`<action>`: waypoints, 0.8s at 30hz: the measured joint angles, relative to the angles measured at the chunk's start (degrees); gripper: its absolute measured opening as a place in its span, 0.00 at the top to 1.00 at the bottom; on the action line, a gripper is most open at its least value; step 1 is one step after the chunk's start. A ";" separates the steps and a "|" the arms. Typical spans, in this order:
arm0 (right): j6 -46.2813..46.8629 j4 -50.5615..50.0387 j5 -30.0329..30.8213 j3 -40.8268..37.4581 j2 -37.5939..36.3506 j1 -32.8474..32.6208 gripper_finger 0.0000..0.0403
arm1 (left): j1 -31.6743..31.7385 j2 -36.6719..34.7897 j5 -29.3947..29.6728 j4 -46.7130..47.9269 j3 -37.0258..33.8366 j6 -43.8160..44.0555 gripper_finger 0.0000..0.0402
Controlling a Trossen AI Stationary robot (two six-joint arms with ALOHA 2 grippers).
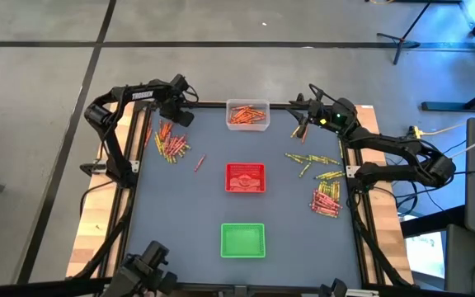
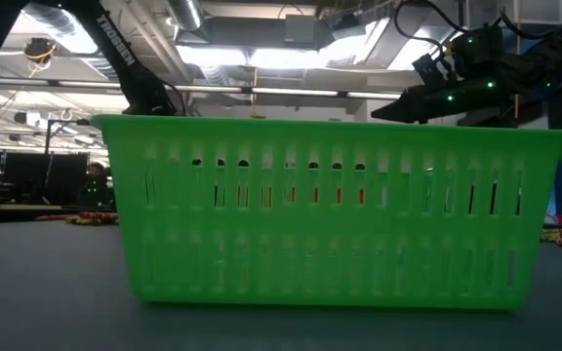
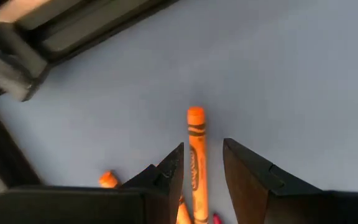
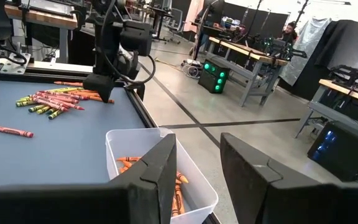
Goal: Sort crayons
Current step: Put the orange crayon into the transparent bin
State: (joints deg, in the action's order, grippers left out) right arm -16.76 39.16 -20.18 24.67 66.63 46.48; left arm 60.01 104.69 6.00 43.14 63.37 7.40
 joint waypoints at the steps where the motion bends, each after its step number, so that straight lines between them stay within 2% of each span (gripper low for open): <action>1: -0.01 0.00 0.00 0.00 0.00 0.00 0.69 | 0.00 0.61 -0.65 0.10 0.00 0.00 0.76; 9: 0.01 -0.02 0.00 0.00 0.00 -0.02 0.69 | -0.94 1.55 0.19 -0.37 0.39 -1.79 0.78; 19: 0.01 -0.04 0.00 0.00 0.00 -0.02 0.69 | -0.94 1.55 -0.13 -0.27 0.37 -2.01 0.97; 24: 1.31 0.16 0.00 0.00 0.00 -0.02 0.69 | -1.63 0.34 0.84 -0.37 0.07 -3.08 0.99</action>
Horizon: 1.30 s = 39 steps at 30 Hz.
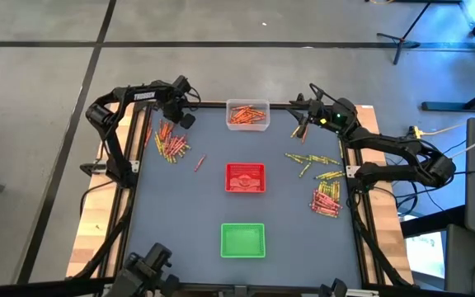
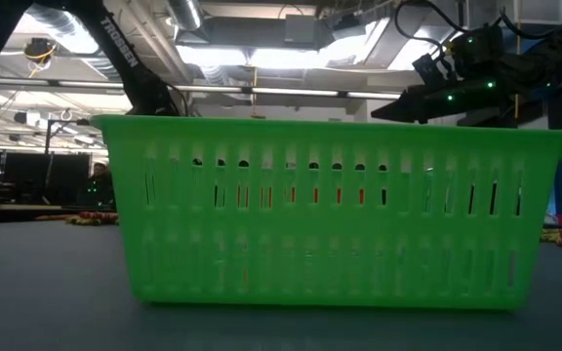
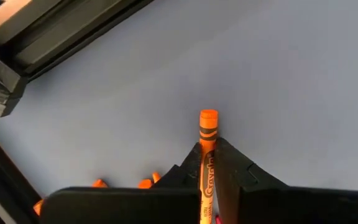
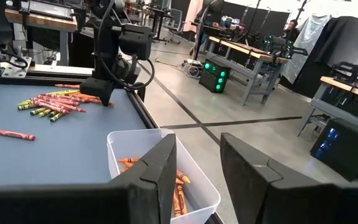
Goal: Sort crayons
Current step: Put the orange crayon into the transparent bin
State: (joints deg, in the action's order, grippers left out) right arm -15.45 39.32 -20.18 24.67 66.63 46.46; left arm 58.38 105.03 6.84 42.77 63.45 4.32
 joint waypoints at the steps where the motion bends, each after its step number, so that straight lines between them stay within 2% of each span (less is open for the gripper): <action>1: 0.06 0.15 0.00 0.00 0.00 0.00 0.69 | -0.28 -0.51 0.16 -0.07 -0.10 -0.03 0.98; 8: 0.13 -0.20 0.00 0.00 0.00 0.02 0.69 | -3.33 -7.46 1.99 -2.67 -0.05 -0.42 0.98; 17: 0.16 0.17 0.00 0.00 0.00 0.02 0.69 | -9.54 -14.14 -2.63 -18.12 0.12 -1.07 0.98; 24: 0.16 0.21 0.00 0.00 0.00 0.02 0.69 | -14.10 -13.77 -8.23 -31.87 0.12 -4.87 0.98; 29: 0.16 0.37 0.00 0.00 0.00 0.02 0.69 | -16.76 -13.26 -8.53 -39.52 0.14 -6.41 0.98; 36: 0.19 1.57 0.00 0.00 0.00 0.02 0.69 | -19.61 -8.16 -12.36 -49.58 0.15 -6.56 0.98; 39: 0.19 2.77 0.00 0.00 0.00 0.02 0.69 | -20.28 -5.23 -12.38 -50.13 1.78 -7.66 0.98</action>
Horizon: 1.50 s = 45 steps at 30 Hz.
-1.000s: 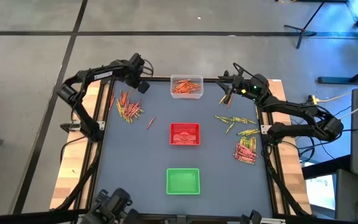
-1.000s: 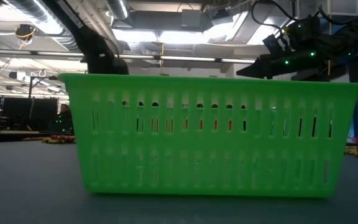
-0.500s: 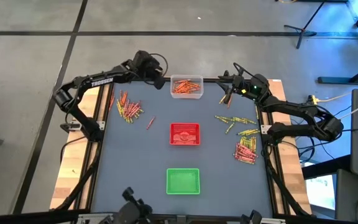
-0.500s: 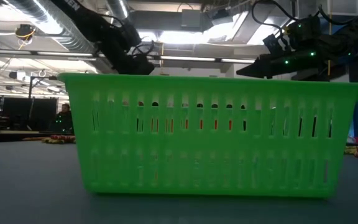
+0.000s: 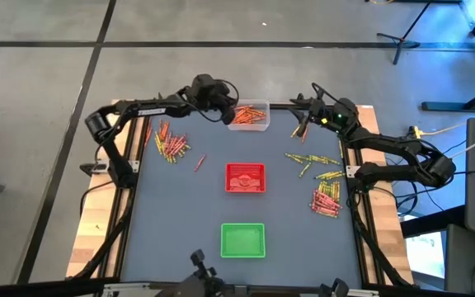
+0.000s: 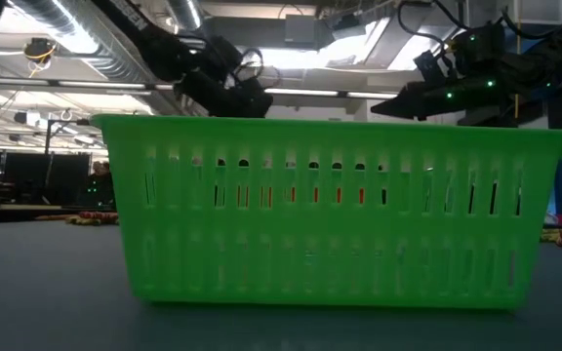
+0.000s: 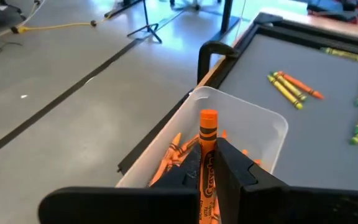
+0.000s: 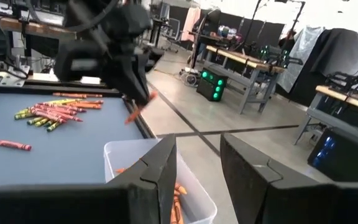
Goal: Sort crayons
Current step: Put the orange crayon into the transparent bin
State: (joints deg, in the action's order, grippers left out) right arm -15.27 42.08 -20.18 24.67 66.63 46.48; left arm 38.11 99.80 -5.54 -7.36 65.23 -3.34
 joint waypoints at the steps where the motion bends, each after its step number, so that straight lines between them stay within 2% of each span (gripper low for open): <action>1: 0.00 0.46 0.00 0.00 0.00 0.00 0.69 | -0.06 1.00 0.04 0.69 1.15 -0.61 0.98; 12: 0.00 0.62 0.00 0.02 0.00 0.00 0.69 | -0.02 14.33 0.34 17.45 20.22 -2.64 0.98; 17: 0.01 -0.76 0.00 0.02 0.00 0.00 0.69 | -0.40 18.63 0.16 19.49 26.23 -3.23 0.98; 25: 0.00 -2.55 -0.01 0.02 0.00 0.00 0.69 | -1.32 20.16 0.09 20.04 26.73 -4.32 0.96; 32: 0.00 -2.10 0.00 0.02 0.00 0.00 0.69 | -1.40 20.13 0.47 21.87 26.60 -4.76 0.82; 37: 0.00 -2.10 -0.01 0.02 0.00 0.00 0.69 | -1.40 17.42 0.81 26.01 26.54 -4.90 0.75; 45: 0.00 -2.14 -0.01 0.02 0.00 0.00 0.69 | -1.24 8.60 9.47 38.44 26.56 -6.29 0.74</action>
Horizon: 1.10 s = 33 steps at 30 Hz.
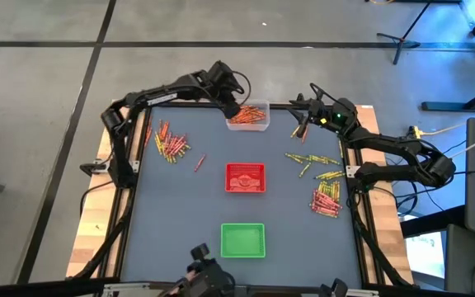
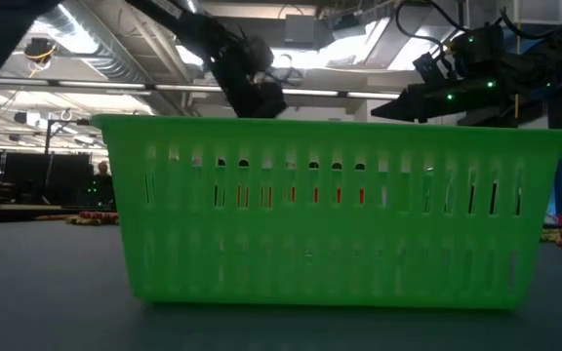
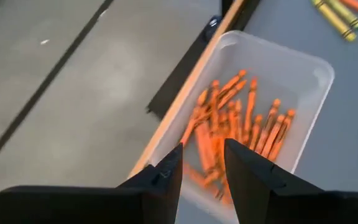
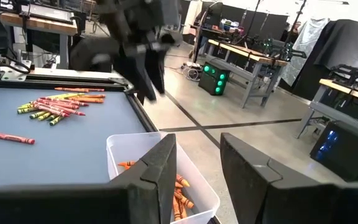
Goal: Sort crayons
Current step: Put the orange crayon into the transparent bin
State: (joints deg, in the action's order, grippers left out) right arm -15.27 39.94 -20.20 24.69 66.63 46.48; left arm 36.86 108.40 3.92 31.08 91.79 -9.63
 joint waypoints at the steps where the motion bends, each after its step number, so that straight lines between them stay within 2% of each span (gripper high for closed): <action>1: 0.00 -0.01 0.01 0.00 0.00 0.00 0.69 | 0.15 -1.09 1.11 1.33 0.01 0.03 0.74; 8: 0.00 -0.35 0.01 0.00 0.00 0.00 0.69 | 2.74 -7.10 4.94 15.45 0.02 2.50 0.74; 13: 0.00 -0.33 0.01 0.00 0.00 0.00 0.69 | 5.30 -10.37 7.17 20.55 -2.47 4.58 0.74; 21: 0.00 -0.61 0.01 0.00 0.00 0.00 0.69 | 11.16 -14.42 8.64 21.46 -13.84 7.72 0.74; 33: 0.00 -0.59 0.01 0.00 0.00 0.00 0.69 | 17.85 -14.60 8.23 21.24 -28.42 16.78 0.74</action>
State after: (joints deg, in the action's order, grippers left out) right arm -15.27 39.35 -20.18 24.69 66.63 46.48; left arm 54.71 93.80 12.15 52.32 63.37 7.15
